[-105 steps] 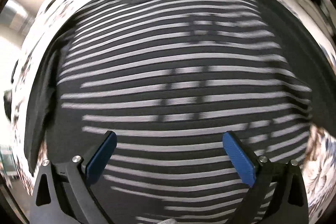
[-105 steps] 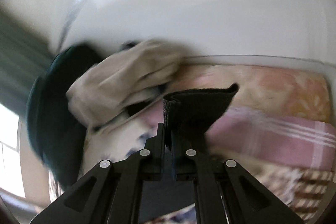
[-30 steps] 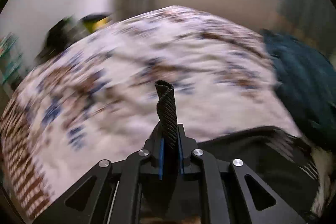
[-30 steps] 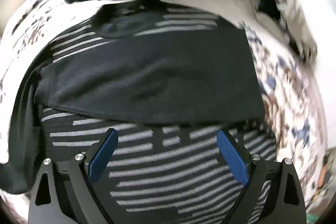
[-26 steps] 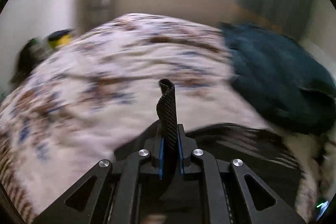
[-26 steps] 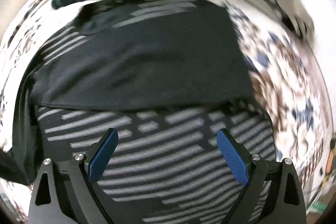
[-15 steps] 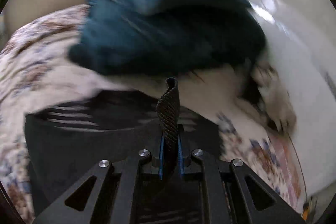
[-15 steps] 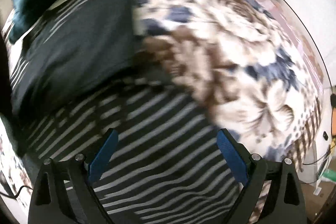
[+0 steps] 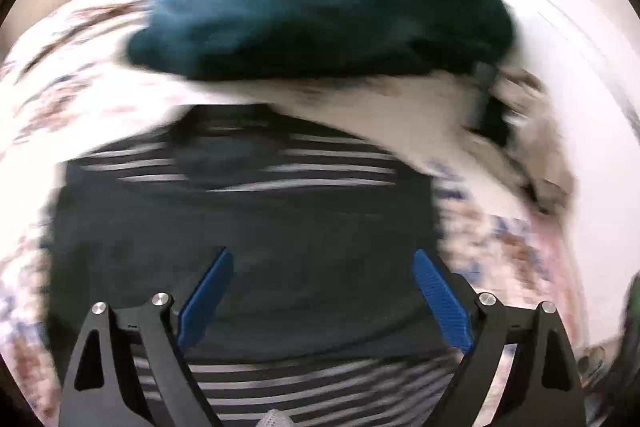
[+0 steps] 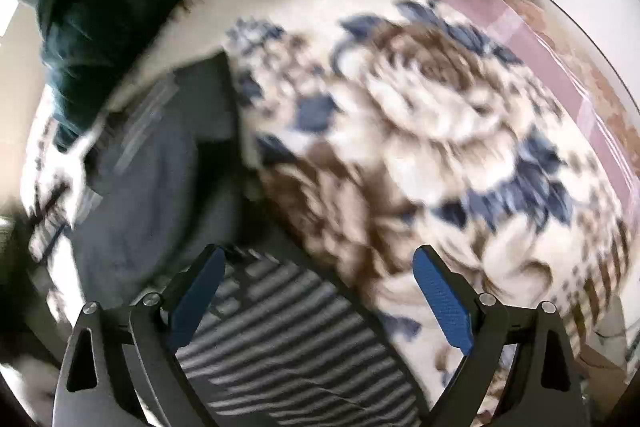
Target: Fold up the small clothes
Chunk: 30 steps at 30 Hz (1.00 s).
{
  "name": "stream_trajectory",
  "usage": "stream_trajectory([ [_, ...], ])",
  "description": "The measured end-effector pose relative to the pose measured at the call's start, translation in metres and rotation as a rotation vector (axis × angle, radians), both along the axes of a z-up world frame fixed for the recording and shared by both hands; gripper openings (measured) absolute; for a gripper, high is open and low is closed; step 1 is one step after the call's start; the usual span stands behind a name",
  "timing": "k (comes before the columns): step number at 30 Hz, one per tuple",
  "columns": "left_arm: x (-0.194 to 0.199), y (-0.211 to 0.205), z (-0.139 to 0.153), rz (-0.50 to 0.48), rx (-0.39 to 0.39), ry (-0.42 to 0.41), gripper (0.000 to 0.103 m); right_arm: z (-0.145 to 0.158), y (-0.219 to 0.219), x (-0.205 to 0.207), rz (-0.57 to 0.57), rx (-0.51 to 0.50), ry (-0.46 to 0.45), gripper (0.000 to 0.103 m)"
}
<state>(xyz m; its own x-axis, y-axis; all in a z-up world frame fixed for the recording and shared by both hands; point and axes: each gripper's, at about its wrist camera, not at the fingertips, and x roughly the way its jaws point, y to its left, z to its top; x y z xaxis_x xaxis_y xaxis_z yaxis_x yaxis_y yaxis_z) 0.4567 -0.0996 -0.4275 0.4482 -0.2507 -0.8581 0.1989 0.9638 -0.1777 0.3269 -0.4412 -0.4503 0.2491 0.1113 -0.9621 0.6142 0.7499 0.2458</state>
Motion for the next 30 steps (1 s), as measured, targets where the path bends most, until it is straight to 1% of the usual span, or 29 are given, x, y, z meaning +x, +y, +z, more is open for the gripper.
stream_trajectory([
  [1,0.003,0.018,-0.002,0.037,0.033,-0.001,0.092,0.003,-0.001,0.008,0.007,0.027,-0.019,0.096],
  [2,0.008,0.055,-0.008,0.102,0.093,-0.007,0.092,0.006,0.0,0.021,0.015,0.054,-0.038,0.096],
  [3,0.011,0.077,-0.014,0.141,0.134,-0.006,0.092,0.005,0.002,0.031,0.027,0.079,-0.055,0.096],
  [4,0.018,0.108,-0.025,0.202,0.196,0.012,0.092,0.001,0.004,0.046,0.038,0.111,-0.073,0.096],
  [5,0.023,0.128,-0.034,0.24,0.221,0.029,0.092,-0.002,0.007,0.058,0.044,0.126,-0.08,0.096],
  [6,0.029,0.148,-0.046,0.277,0.241,0.053,0.092,-0.011,0.01,0.073,0.06,0.136,-0.074,0.096],
  [7,0.036,0.17,-0.061,0.316,0.279,0.082,0.092,-0.02,0.012,0.087,0.07,0.138,-0.057,0.096],
  [8,0.04,0.18,-0.071,0.334,0.3,0.102,0.092,-0.034,0.016,0.102,0.078,0.148,-0.036,0.096],
  [9,0.046,0.192,-0.083,0.355,0.318,0.125,0.092,-0.049,0.019,0.114,0.082,0.165,-0.004,0.093],
  [11,0.053,0.203,-0.098,0.367,0.346,0.15,0.092,-0.073,0.023,0.13,0.077,0.178,0.024,0.05],
  [12,0.056,0.208,-0.105,0.372,0.349,0.161,0.092,-0.081,0.026,0.136,0.084,0.154,0.044,0.007],
  [13,0.058,0.212,-0.108,0.379,0.362,0.163,0.094,-0.079,0.031,0.14,0.089,0.1,0.054,0.007],
  [14,0.059,0.215,-0.111,0.381,0.371,0.159,0.094,-0.075,0.034,0.142,0.094,0.059,0.021,0.003],
  [17,0.061,0.228,-0.117,0.412,0.395,0.168,0.094,-0.04,0.046,0.142,0.128,-0.059,-0.106,0.003],
  [18,0.062,0.233,-0.118,0.42,0.387,0.171,0.095,-0.035,0.047,0.144,0.135,-0.08,-0.12,0.003],
  [19,0.062,0.24,-0.12,0.427,0.369,0.176,0.098,-0.037,0.05,0.145,0.155,-0.112,-0.104,0.003],
  [20,0.061,0.245,-0.121,0.433,0.351,0.182,0.099,-0.046,0.05,0.149,0.17,-0.12,-0.065,0.003],
  [22,0.063,0.248,-0.119,0.428,0.341,0.182,0.099,-0.066,0.049,0.152,0.202,-0.102,0.018,0.003],
  [23,0.061,0.248,-0.115,0.426,0.348,0.176,0.099,-0.077,0.048,0.155,0.219,-0.073,0.061,0.005],
  [24,0.058,0.247,-0.11,0.422,0.346,0.163,0.099,-0.078,0.047,0.156,0.222,-0.066,0.071,0.013],
  [25,0.054,0.246,-0.102,0.414,0.342,0.143,0.099,-0.075,0.046,0.155,0.22,-0.057,0.076,0.035],
  [26,0.048,0.243,-0.093,0.407,0.349,0.119,0.099,-0.071,0.045,0.153,0.216,-0.044,0.065,0.051],
  [27,0.041,0.237,-0.083,0.396,0.348,0.095,0.099,-0.063,0.043,0.147,0.211,-0.025,0.037,0.08],
  [28,0.034,0.231,-0.073,0.379,0.334,0.077,0.1,-0.054,0.042,0.14,0.21,-0.01,0.013,0.092],
  [29,0.027,0.225,-0.065,0.369,0.321,0.068,0.1,-0.042,0.042,0.131,0.216,0.007,-0.004,0.093],
  [30,0.015,0.218,-0.056,0.359,0.3,0.066,0.1,-0.036,0.042,0.125,0.218,0.007,-0.002,0.093],
])
